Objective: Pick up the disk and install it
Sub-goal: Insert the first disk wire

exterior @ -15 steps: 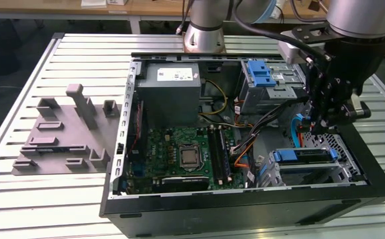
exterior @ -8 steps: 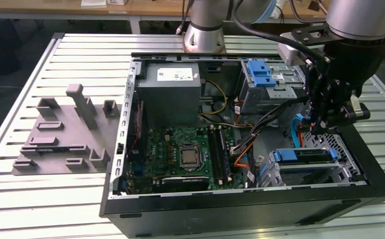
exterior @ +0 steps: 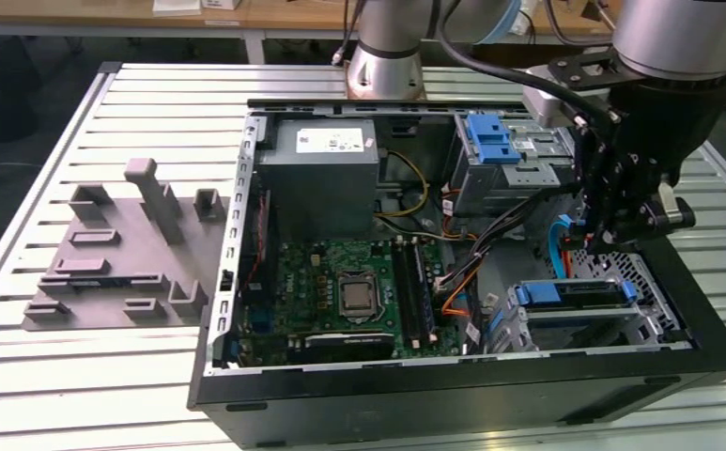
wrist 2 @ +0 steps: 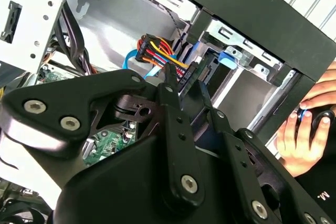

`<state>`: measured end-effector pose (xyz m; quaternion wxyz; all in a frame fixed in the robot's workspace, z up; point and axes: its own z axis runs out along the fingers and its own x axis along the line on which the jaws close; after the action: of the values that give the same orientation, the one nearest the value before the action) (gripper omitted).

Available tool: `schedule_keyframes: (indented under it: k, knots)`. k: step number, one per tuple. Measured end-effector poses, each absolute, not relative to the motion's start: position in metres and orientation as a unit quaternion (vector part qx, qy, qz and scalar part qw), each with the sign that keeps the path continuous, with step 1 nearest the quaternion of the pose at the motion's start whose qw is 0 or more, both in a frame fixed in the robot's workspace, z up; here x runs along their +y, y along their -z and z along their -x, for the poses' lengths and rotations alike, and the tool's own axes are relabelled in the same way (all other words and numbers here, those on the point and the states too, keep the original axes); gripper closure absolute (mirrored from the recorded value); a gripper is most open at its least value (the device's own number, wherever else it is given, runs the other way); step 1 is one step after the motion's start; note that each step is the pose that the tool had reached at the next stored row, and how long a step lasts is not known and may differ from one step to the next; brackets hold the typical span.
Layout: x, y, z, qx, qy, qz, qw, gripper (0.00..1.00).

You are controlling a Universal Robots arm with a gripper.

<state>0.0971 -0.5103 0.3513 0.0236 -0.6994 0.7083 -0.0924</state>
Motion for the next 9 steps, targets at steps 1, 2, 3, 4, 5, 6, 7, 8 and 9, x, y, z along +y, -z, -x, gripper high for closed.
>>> schedule_keyframes:
  k: [1, 2, 3, 4, 5, 6, 7, 8, 9]
  knots:
    - [-0.5103, -0.351, -0.0971, 0.708, 0.092, 0.699, 0.024, 0.68]
    - [-0.5103, -0.3506, -0.0971, 0.708, 0.092, 0.699, 0.024, 0.68]
    - [-0.5103, -0.3503, -0.0971, 0.708, 0.092, 0.699, 0.024, 0.68]
    - [-0.5104, -0.35, -0.0971, 0.708, 0.092, 0.699, 0.024, 0.68]
    - [-0.5104, -0.3496, -0.0971, 0.708, 0.092, 0.699, 0.024, 0.68]
    - [-0.5104, -0.3493, -0.0971, 0.708, 0.092, 0.699, 0.024, 0.68]
    - [-0.5104, -0.3491, -0.0971, 0.708, 0.092, 0.699, 0.024, 0.68]
    - [-0.5104, -0.3489, -0.0971, 0.708, 0.092, 0.699, 0.024, 0.68]
    - [-0.5104, -0.3487, -0.0971, 0.708, 0.092, 0.699, 0.024, 0.68]
